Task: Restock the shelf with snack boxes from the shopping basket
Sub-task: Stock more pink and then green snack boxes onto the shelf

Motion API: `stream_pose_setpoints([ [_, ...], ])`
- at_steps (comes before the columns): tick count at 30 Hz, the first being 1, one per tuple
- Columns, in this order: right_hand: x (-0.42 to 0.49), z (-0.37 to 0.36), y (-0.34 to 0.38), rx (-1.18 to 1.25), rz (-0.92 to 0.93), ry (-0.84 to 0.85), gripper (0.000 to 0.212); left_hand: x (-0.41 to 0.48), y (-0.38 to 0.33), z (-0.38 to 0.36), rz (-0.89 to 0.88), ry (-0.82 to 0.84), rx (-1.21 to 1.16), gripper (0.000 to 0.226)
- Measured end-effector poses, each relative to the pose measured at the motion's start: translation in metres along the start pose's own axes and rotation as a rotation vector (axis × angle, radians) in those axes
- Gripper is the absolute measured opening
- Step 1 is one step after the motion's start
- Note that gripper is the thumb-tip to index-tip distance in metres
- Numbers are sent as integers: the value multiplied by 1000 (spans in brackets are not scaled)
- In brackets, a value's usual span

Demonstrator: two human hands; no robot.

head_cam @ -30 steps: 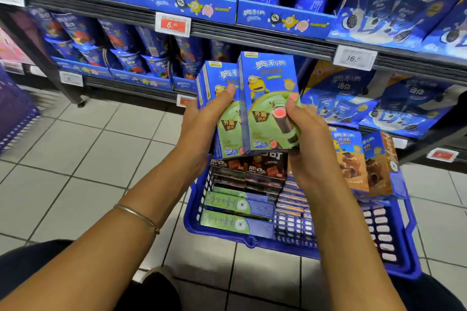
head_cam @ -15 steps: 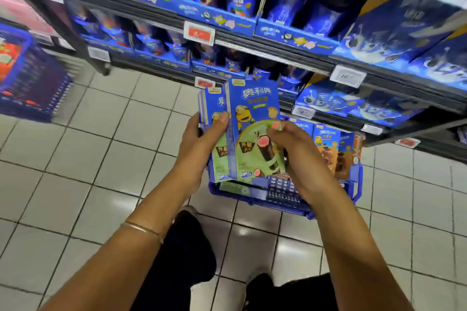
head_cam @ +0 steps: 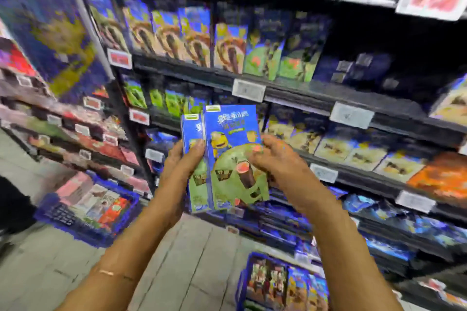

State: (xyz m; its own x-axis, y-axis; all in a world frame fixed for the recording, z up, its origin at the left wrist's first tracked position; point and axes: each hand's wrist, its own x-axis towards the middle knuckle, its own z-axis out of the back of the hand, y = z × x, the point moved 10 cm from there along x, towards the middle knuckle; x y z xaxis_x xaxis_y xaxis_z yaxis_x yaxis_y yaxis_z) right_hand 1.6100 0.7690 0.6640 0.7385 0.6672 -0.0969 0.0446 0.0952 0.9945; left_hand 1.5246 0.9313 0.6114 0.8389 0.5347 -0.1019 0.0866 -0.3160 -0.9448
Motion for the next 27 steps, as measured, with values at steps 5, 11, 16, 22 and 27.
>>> stream_pose_setpoints([
  [5, 10, -7, 120, 4, 232, -57, 17, 14, -121, -30, -146, 114, -104, 86],
  [11, 22, 4, 186, 17, 381, -134, 14, 41, -188, -59, -256, 177, -125, 71],
  [16, 46, 17, 221, -34, 383, -133, 33, 78, -217, -67, -285, 182, -175, 70],
  [22, 90, 72, 264, -78, 443, -305, 20, 128, -249, -72, -340, 166, -205, 77],
  [27, 139, 135, 293, -84, 455, -551, 19, 173, -297, -99, -444, 290, -151, 45],
])
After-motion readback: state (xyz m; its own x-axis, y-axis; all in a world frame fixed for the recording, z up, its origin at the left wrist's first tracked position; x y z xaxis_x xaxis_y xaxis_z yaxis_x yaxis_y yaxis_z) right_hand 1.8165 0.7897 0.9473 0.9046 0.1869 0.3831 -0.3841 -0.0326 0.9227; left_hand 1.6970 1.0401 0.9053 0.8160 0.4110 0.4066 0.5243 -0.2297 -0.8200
